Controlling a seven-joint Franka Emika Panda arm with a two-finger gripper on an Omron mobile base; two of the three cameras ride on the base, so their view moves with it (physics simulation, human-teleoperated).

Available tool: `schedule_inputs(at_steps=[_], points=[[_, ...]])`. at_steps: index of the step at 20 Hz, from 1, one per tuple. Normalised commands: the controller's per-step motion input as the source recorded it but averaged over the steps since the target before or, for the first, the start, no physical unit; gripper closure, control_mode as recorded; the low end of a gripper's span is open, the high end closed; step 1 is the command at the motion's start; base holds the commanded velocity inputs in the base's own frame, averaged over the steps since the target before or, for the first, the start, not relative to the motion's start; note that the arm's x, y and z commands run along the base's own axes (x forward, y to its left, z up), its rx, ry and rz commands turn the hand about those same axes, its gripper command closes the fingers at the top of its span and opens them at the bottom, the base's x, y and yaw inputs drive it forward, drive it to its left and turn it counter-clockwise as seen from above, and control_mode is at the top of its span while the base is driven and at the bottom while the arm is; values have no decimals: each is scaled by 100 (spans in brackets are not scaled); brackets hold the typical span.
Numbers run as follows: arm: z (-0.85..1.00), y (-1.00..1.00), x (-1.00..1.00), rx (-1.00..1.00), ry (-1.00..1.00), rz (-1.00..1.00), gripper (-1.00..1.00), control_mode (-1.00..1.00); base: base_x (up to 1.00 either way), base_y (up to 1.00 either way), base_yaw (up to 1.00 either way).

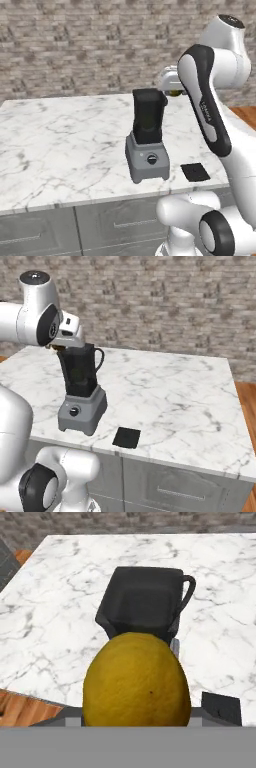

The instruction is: Grab the lemon and lime from the fridge, place them in the blender, close the lid, and turn on the blender to create a marinade.

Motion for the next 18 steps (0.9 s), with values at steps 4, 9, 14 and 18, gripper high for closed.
schedule_inputs(at_steps=[4, 9, 14, 18], points=[[-24, 10, 64, -11, 0, 2, 100, -100, 0, 0, 0], [-63, 8, 100, -13, 2, 1, 100, -100, 0, 0, 0], [-22, 12, 100, -1, 10, 0, 100, -100, 0, 0, 0], [-14, 21, 94, 0, 17, 0, 100, -100, 0, 0, 0]])
